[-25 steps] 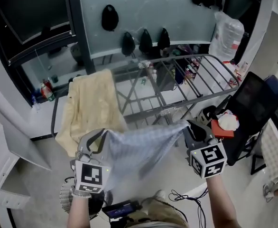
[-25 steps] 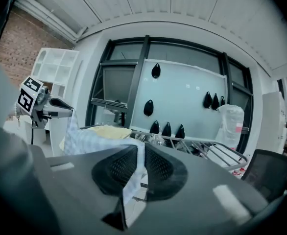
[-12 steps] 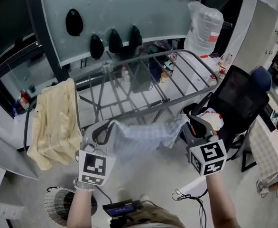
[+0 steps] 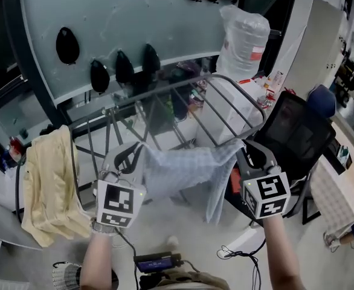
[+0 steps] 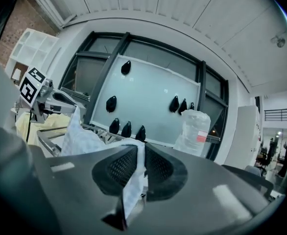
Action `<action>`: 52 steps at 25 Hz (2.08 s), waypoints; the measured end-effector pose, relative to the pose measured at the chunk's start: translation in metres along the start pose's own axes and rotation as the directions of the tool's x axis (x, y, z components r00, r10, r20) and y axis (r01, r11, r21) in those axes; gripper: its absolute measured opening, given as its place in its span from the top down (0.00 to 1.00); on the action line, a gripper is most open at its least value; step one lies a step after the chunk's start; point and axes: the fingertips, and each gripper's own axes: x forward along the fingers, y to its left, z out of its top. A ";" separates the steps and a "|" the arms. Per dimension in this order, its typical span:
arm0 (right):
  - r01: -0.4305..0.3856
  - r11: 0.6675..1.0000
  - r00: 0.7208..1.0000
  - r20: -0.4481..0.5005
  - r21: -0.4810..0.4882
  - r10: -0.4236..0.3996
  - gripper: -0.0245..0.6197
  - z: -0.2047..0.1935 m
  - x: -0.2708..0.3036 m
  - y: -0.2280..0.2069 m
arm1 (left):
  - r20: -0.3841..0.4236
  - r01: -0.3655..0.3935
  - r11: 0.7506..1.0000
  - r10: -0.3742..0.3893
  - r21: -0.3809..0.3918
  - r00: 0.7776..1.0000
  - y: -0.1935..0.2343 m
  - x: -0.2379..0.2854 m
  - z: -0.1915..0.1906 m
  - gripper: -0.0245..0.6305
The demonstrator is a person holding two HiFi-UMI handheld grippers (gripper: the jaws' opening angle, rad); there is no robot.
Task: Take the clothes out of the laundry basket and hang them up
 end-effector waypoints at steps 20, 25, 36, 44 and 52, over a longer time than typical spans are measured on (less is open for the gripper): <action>-0.087 0.989 0.996 -0.027 -0.119 0.084 0.90 0.018 0.228 -0.073 | -0.102 -0.152 0.988 0.149 -0.031 0.984 0.128 0.152 -0.040 0.93; -0.177 0.975 0.984 -0.047 -0.134 0.172 0.90 0.004 0.293 -0.078 | -0.176 -0.230 0.971 0.217 -0.059 0.960 0.151 0.186 -0.068 0.93; -0.326 0.934 0.945 -0.087 -0.143 0.317 0.90 -0.017 0.436 -0.096 | -0.278 -0.352 0.933 0.320 -0.072 0.905 0.212 0.277 -0.107 0.93; -0.378 0.915 0.925 -0.102 -0.142 0.366 0.90 -0.031 0.522 -0.098 | -0.353 -0.400 0.916 0.368 -0.020 0.860 0.257 0.326 -0.144 0.93; -0.415 0.896 0.908 -0.126 -0.158 0.399 0.90 -0.044 0.582 -0.092 | -0.396 -0.456 0.889 0.407 -0.033 0.823 0.286 0.363 -0.175 0.93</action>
